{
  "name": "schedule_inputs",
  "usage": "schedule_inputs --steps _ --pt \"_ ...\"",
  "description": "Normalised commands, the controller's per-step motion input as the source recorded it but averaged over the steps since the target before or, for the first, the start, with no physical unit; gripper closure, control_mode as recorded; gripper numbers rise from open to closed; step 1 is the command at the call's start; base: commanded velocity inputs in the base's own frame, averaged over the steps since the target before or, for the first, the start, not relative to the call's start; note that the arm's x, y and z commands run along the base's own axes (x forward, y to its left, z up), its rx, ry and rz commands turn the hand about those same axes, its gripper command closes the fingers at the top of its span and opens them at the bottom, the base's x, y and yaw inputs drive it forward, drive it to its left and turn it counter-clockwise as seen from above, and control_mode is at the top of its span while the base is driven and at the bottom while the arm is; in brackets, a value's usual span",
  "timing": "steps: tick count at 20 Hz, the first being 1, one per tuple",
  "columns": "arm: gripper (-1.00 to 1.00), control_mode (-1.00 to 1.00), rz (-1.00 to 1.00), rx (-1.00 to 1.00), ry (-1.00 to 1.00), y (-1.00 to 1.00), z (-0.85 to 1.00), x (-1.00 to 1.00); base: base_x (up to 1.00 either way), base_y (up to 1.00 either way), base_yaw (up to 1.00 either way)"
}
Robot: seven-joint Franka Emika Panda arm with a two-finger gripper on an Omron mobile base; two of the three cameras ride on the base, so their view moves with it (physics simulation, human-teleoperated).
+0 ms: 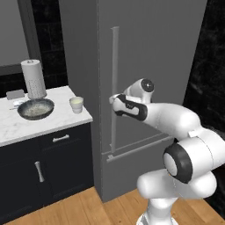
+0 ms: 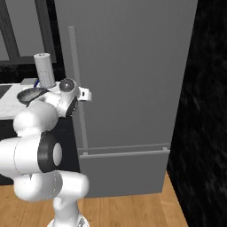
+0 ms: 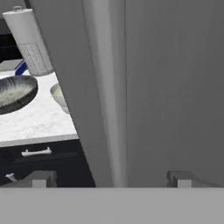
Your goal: Grab a lemon wedge from the fridge and one ice cube from the ice bowl, and put them in the glass of lemonade.
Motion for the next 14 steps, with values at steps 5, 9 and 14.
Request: schedule_inputs --steps 5,9,14 --pt "-1.00 -1.00 0.00 0.00 -0.04 0.06 -0.07 0.74 0.00 0.00 0.00" --pt "-1.00 -1.00 0.00 0.00 -0.06 0.14 -0.25 0.77 0.00 0.00 0.00" --pt "-1.00 -1.00 0.00 0.00 -0.03 0.24 -0.24 0.83 0.00 0.00 0.00"
